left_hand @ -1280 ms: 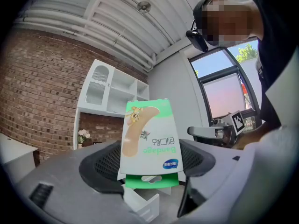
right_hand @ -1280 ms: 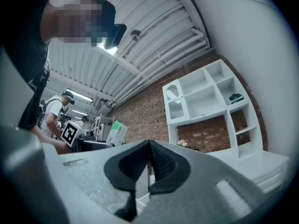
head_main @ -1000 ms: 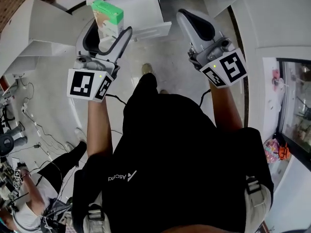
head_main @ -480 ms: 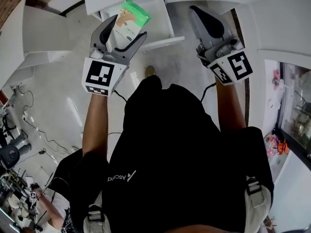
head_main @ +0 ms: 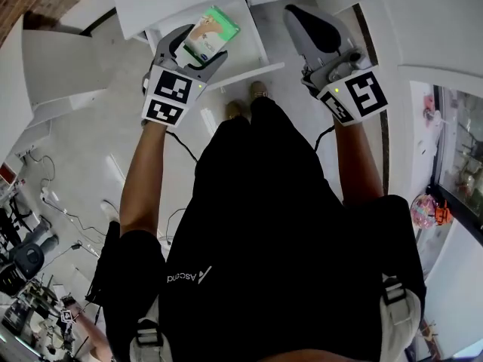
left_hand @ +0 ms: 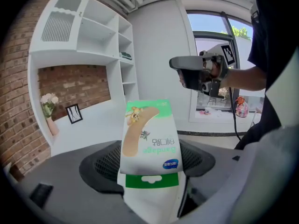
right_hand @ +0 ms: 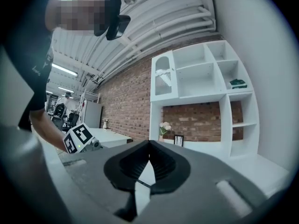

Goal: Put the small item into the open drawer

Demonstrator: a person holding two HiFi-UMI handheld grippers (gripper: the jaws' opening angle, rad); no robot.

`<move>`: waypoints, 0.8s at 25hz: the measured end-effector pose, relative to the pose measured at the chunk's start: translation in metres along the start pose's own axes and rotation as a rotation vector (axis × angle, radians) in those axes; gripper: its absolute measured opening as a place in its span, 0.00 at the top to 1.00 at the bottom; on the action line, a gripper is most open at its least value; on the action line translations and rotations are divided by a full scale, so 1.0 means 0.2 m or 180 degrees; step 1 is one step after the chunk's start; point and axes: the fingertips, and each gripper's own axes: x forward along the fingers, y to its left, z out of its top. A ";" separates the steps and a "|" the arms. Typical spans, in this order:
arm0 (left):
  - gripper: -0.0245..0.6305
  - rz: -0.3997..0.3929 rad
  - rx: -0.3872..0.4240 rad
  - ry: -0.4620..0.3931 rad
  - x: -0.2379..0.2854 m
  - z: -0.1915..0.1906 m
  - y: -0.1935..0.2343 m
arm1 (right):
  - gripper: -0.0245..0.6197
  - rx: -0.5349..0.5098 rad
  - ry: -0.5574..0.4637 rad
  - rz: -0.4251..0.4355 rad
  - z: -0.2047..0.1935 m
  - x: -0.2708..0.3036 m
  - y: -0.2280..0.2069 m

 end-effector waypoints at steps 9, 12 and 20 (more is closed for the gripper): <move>0.42 -0.0161 -0.0131 0.0733 0.37 -0.32 0.09 | 0.96 -0.0012 0.0173 0.0133 -0.15 0.17 -0.19; 0.42 -0.0191 -0.0142 0.0915 0.51 -0.41 0.13 | 0.96 0.0014 0.0216 0.0163 -0.20 0.22 -0.26; 0.42 -0.0204 -0.0254 0.1359 0.83 -0.63 0.24 | 0.96 0.0161 0.0322 0.0139 -0.34 0.26 -0.43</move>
